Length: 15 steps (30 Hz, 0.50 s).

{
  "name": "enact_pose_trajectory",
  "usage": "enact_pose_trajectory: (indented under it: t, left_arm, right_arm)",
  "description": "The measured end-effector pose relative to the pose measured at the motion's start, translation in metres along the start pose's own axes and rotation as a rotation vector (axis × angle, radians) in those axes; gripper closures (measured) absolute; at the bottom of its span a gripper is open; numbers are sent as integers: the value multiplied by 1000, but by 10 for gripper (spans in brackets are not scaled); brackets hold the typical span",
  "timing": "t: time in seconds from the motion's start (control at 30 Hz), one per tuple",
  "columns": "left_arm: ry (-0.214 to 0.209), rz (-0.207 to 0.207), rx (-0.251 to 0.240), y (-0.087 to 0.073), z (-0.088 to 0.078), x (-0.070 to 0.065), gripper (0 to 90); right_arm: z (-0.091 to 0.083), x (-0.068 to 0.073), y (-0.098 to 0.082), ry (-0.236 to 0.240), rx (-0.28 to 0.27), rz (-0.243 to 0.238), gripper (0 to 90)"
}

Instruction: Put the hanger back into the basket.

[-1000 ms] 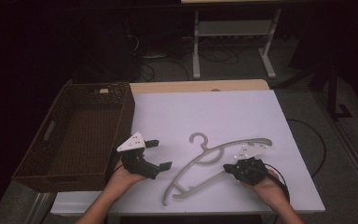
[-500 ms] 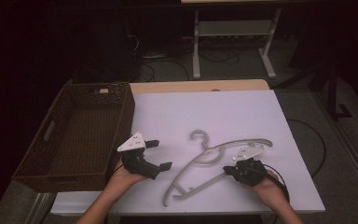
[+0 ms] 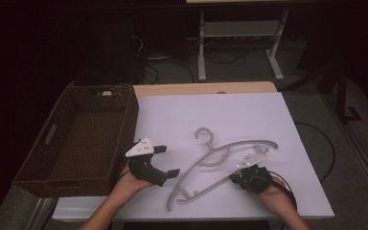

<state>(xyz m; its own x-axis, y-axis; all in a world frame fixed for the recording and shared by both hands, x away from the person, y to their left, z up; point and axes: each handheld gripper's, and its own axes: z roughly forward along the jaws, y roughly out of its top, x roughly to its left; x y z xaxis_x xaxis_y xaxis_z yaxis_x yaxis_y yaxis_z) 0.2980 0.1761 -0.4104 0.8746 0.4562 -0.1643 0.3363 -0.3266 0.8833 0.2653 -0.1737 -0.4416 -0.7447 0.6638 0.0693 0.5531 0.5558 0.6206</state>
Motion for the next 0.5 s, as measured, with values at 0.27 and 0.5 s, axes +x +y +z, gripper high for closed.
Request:
enact_pose_trajectory:
  t: [0.27, 0.5]
  left_arm:
    - [-11, 22, 14, 3, 8, -3, 0]
    - [-4, 9, 9, 2, 5, 0, 0]
  right_arm:
    - [0, 0, 1, -3, 4, 1, 894]
    - [-15, 0, 9, -4, -106, 21, 894]
